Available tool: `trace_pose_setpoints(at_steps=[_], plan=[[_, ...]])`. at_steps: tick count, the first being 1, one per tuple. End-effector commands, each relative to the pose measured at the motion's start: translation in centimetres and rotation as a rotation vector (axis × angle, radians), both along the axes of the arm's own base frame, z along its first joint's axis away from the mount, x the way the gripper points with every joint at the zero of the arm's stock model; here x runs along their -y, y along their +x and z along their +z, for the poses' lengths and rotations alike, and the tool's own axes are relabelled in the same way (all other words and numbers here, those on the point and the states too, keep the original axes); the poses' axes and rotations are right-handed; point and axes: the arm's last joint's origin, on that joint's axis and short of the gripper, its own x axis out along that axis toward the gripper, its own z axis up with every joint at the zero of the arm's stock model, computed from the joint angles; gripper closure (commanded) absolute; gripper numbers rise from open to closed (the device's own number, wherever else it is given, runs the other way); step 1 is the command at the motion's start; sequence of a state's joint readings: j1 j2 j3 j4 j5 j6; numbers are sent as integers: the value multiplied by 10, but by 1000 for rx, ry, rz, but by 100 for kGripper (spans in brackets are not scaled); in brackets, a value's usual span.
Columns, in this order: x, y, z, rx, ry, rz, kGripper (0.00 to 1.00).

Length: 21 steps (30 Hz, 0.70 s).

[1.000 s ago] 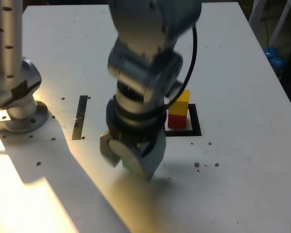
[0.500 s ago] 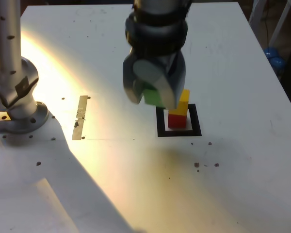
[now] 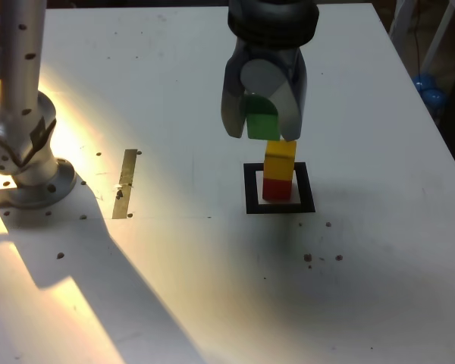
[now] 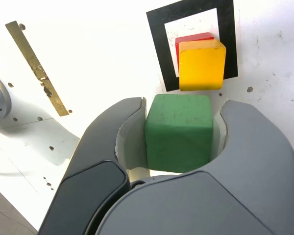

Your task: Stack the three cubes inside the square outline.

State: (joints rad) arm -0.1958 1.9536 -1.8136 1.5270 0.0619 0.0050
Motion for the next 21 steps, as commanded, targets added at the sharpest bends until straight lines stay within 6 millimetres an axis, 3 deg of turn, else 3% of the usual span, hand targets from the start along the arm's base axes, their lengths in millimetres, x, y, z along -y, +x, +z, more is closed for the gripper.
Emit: trace_pose_setpoints(at_steps=[1,12,21], plan=[[-3,7,-5,-7,-5,3,70],[-14,25,-26,-39,-12,8,69],[-16,28,-31,-44,-18,8,69]])
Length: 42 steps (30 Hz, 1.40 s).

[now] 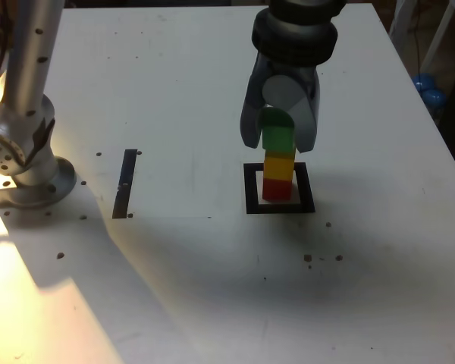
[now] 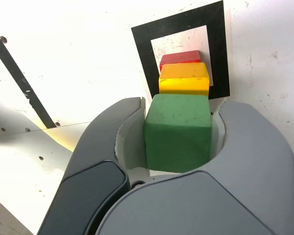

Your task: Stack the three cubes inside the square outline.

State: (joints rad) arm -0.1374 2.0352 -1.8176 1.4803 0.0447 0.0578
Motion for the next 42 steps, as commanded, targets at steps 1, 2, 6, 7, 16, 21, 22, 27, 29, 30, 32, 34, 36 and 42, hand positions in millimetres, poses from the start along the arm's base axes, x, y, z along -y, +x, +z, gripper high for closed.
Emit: trace_pose_setpoints(at_steps=[1,2,6,7,16,21,22,27,29,30,32,34,36,42], plan=[[-1,1,-3,-9,-1,0,68],[-1,1,-4,-11,-2,0,68],[-2,0,-8,-18,-2,-2,65],[-2,0,-10,-19,-4,-3,59],[-5,1,-14,6,-11,-12,1],[-7,-1,-9,20,-8,-12,1],[-7,-3,-8,24,-7,-12,1],[-9,-18,7,50,6,-6,1],[-11,-29,13,57,13,1,1],[-12,-35,16,59,17,6,1],[-14,-50,21,62,24,18,1],[-16,-66,23,61,29,32,1],[-18,-82,23,55,33,46,1],[-24,-128,5,16,38,77,1]])
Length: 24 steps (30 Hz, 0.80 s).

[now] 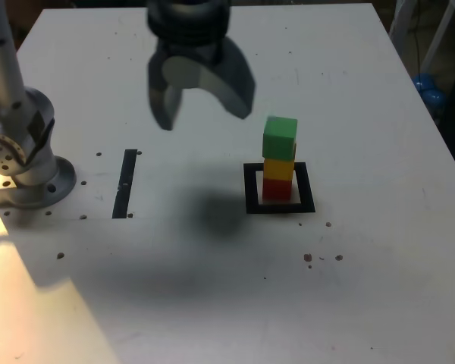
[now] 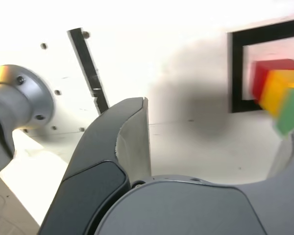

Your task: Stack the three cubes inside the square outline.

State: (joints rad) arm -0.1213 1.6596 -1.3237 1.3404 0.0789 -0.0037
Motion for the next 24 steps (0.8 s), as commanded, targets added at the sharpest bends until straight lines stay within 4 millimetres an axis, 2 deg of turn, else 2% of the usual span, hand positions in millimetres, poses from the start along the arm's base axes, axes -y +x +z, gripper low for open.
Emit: trace_pose_setpoints(at_steps=[1,6,12,17,24], plan=[[-2,-13,-8,-22,0,8,1],[-5,-43,-33,-66,-2,15,1],[-7,-66,-60,-102,-7,18,1],[-8,-75,-74,-123,-16,22,1],[-8,-81,-80,-141,-25,23,1]])
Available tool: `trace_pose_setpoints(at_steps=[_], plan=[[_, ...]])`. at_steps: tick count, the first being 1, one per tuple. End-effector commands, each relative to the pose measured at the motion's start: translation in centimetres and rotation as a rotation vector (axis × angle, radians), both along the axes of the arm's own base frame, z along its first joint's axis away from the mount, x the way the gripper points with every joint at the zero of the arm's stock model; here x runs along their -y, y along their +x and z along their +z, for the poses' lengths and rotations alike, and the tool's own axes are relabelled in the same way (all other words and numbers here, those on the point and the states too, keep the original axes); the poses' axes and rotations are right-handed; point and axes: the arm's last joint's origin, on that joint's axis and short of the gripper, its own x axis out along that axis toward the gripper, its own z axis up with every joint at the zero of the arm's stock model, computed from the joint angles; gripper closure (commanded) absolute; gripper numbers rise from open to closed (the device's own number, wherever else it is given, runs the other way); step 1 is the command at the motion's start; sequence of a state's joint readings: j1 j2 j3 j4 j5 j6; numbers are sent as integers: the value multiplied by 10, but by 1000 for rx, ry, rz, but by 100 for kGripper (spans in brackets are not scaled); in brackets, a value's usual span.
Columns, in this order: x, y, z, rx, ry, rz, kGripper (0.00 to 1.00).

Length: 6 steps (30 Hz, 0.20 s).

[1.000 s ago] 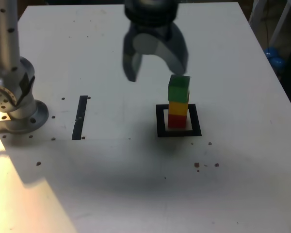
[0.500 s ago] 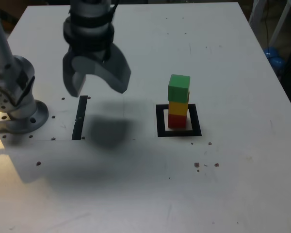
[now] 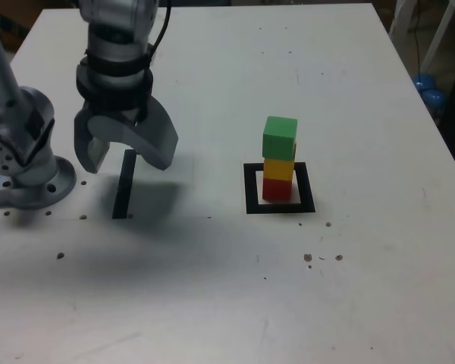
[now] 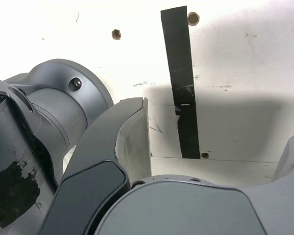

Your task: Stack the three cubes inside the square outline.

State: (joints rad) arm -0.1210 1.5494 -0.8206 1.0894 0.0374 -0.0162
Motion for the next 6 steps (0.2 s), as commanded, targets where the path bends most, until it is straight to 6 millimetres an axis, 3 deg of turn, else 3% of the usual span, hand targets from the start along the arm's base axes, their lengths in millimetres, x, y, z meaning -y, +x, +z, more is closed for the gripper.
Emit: trace_pose_setpoints(at_steps=[1,6], plan=[[0,-2,-1,2,-4,4,1],[0,-1,-3,-5,-4,4,0]])
